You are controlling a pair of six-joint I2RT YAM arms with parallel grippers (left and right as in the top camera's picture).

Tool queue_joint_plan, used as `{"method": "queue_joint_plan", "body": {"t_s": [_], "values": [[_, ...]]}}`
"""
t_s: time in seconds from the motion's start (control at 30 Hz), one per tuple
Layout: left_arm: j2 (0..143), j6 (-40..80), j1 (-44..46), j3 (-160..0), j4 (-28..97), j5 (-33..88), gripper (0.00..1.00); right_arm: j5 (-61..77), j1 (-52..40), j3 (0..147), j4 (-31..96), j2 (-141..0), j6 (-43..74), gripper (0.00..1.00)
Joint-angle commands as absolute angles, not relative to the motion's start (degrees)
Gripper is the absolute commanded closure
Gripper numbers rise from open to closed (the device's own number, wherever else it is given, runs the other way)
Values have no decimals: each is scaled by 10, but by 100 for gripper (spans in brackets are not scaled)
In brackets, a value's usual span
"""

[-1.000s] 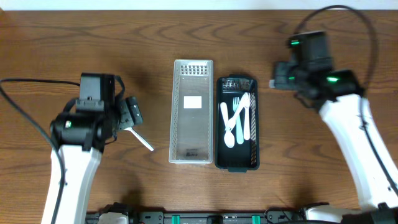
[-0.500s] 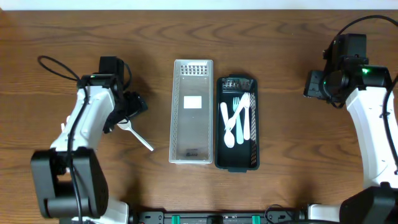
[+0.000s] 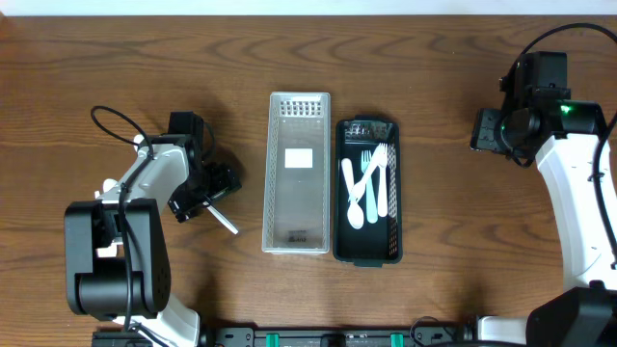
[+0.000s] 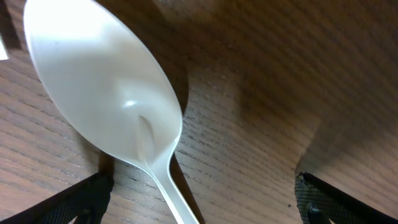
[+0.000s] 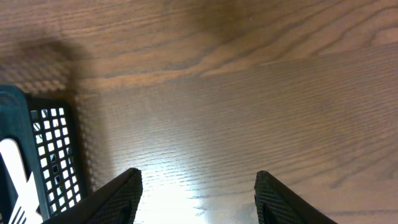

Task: Pack container
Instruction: 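Lower the left gripper onto a white spoon and close it, then carry the spoon with the left gripper over the grey basket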

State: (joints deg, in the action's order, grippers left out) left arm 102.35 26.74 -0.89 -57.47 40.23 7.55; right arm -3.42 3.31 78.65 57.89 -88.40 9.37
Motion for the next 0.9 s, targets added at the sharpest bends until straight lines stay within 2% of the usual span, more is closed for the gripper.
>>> {"method": "queue_joint_plan", "body": {"t_s": [0.0,0.17,0.23,0.33,0.47,0.57,0.77,0.87], "values": [[1029,255,-11,-556,393,86,4,-32,37,786,579,-885,85,38],[1029,255,-11,-546,396,86,6,-32,37,786,579,-885,85,38],[1029,255,-11,-546,398,86,19,-32,37,786,579,-885,85,38],[1029,255,-11,-546,400,85,30,-32,37,786,581,-885,85,38],[1029,255,-11,-546,399,85,50,-32,37,786,581,-885,85,38],[1029,255,-11,-546,399,84,55,-32,37,786,581,-885,85,37],[1029,255,-11,-546,397,84,79,-32,37,786,581,-885,85,37],[1029,255,-11,-546,397,84,81,-32,37,786,581,-885,85,37]]}}
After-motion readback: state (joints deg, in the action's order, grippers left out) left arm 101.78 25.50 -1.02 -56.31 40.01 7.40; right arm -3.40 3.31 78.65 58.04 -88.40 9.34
